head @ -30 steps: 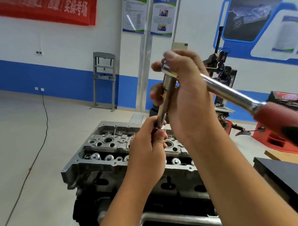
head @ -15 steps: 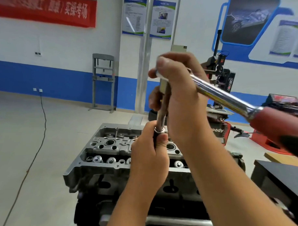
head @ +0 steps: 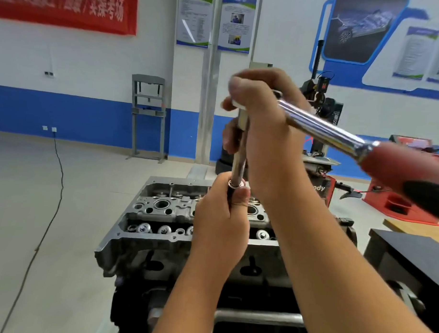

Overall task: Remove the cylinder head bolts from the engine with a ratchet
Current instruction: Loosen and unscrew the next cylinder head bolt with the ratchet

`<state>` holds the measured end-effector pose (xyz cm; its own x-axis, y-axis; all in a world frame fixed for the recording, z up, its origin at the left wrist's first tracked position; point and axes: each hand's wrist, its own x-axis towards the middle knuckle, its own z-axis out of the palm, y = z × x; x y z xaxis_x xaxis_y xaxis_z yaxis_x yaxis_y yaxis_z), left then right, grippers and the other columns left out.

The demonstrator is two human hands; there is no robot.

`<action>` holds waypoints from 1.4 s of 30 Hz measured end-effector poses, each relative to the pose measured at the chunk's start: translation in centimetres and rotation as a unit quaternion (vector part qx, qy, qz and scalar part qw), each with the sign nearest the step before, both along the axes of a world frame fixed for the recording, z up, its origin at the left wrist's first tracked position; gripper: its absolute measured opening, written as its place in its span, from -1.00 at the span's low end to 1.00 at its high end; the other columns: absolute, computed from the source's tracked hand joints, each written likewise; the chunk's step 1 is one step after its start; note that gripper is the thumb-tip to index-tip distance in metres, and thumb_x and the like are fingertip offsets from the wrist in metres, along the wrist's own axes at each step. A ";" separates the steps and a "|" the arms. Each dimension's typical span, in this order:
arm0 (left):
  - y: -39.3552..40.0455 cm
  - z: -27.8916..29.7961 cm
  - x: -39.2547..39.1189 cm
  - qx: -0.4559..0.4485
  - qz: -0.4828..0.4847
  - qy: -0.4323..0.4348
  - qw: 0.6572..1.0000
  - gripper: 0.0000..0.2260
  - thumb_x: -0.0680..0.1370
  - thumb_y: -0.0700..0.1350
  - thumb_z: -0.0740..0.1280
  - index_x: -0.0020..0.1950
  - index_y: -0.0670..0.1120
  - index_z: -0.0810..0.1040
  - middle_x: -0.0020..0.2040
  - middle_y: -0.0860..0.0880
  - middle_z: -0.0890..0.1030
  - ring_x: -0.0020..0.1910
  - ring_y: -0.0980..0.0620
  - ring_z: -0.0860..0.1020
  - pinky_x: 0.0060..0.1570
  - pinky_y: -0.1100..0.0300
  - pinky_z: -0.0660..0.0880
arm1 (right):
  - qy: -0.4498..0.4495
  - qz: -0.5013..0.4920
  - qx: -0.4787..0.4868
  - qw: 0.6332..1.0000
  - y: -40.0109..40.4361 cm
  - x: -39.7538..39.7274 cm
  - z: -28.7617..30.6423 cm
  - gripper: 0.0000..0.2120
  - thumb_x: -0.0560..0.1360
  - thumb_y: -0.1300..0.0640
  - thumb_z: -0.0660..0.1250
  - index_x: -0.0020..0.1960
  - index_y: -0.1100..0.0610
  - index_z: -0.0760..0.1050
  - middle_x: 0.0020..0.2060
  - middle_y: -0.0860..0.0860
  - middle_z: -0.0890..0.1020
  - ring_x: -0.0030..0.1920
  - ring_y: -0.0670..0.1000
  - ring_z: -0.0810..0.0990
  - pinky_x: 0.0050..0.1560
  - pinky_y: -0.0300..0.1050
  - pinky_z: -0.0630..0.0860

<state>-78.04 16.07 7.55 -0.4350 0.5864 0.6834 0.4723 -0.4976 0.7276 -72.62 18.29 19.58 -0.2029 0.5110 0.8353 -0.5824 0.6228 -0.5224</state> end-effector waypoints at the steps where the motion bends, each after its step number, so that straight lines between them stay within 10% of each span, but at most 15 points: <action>1: -0.1 0.0 -0.2 -0.007 -0.021 -0.019 1.000 -0.85 0.59 0.09 0.16 -0.09 0.13 0.48 -0.30 0.03 0.58 -0.35 0.05 0.48 -0.29 -0.03 0.48 | -0.022 0.023 0.004 0.999 0.0 -0.4 0.5 -0.92 0.44 0.18 0.34 -0.16 0.19 0.58 -0.37 0.11 0.58 -0.59 0.09 0.42 -0.53 -0.18 0.33; 7: -0.4 0.1 -0.4 -0.027 -0.099 -0.025 0.994 -0.85 0.71 0.04 0.16 0.02 0.22 0.48 -0.19 0.04 0.56 -0.23 0.12 0.49 -0.15 0.07 0.48 | -0.049 0.302 -0.146 0.941 1.6 1.4 1.3 -0.85 0.38 0.10 0.21 -0.16 0.14 0.49 -0.36 0.13 0.47 -0.60 -0.03 0.24 -0.41 -0.19 0.06; 14: 0.0 -0.1 0.3 0.010 -0.018 -0.003 1.000 -0.83 0.69 -0.13 0.18 -0.04 0.10 0.46 -0.26 0.01 0.52 -0.37 0.14 0.40 -0.34 0.27 0.36 | 0.016 -0.016 -0.017 1.000 0.0 0.0 0.1 -0.93 0.44 0.19 0.35 -0.15 0.20 0.52 -0.37 0.11 0.50 -0.59 0.05 0.36 -0.51 -0.21 0.30; 21: -0.3 0.2 -1.3 -0.047 -0.153 -0.027 0.987 -0.74 0.64 0.26 0.17 0.00 0.15 0.52 -0.18 0.00 0.57 -0.22 0.16 0.50 -0.12 0.06 0.48 | -0.054 0.309 -0.161 0.936 1.9 1.6 1.4 -0.85 0.38 0.08 0.18 -0.11 0.12 0.42 -0.34 0.10 0.39 -0.58 -0.05 0.09 -0.42 -0.30 0.05; 28: 0.1 0.0 -0.4 -0.040 -0.073 -0.024 0.996 -0.79 0.72 -0.01 0.18 -0.08 0.12 0.49 -0.22 -0.01 0.57 -0.32 0.14 0.46 -0.27 0.05 0.48 | -0.002 -0.088 0.044 0.995 0.4 0.8 0.1 -0.92 0.50 0.17 0.34 -0.17 0.12 0.53 -0.34 0.22 0.55 -0.56 0.14 0.56 -0.56 -0.05 0.42; 33: -0.8 0.2 -0.8 -0.038 -0.152 -0.013 0.988 -0.67 0.63 0.33 0.19 0.15 0.14 0.53 -0.08 0.01 0.61 -0.12 -0.01 0.55 -0.03 -0.03 0.55 | 0.005 0.105 -0.072 0.992 0.9 1.3 0.6 -0.93 0.45 0.19 0.25 -0.11 0.17 0.49 -0.02 0.10 0.68 -0.44 0.14 0.54 -0.38 -0.16 0.35; 36: -0.5 0.1 -0.5 -0.008 -0.130 -0.007 0.991 -0.85 0.70 0.18 0.20 0.17 0.20 0.51 -0.13 0.01 0.59 -0.22 0.09 0.50 -0.10 0.05 0.53 | 0.001 0.173 -0.105 0.979 1.2 1.5 0.8 -0.95 0.44 0.19 0.20 -0.12 0.13 0.43 -0.12 0.10 0.63 -0.51 0.04 0.35 -0.37 -0.18 0.27; 42: 0.1 0.0 -0.1 0.002 -0.028 -0.029 0.999 -0.76 0.66 -0.21 0.30 -0.10 0.12 0.53 -0.31 0.00 0.55 -0.38 0.09 0.45 -0.35 0.22 0.38 | 0.030 -0.160 0.057 0.985 -0.2 -0.3 -0.4 -0.88 0.49 0.21 0.36 -0.22 0.06 0.52 -0.35 0.09 0.56 -0.44 0.20 0.53 -0.43 0.03 0.45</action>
<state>-78.11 16.19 7.52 -0.4414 0.6082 0.6597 0.4004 -0.5245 0.7514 -72.90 18.06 19.18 0.0049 0.4420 0.8970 -0.3753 0.8323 -0.4080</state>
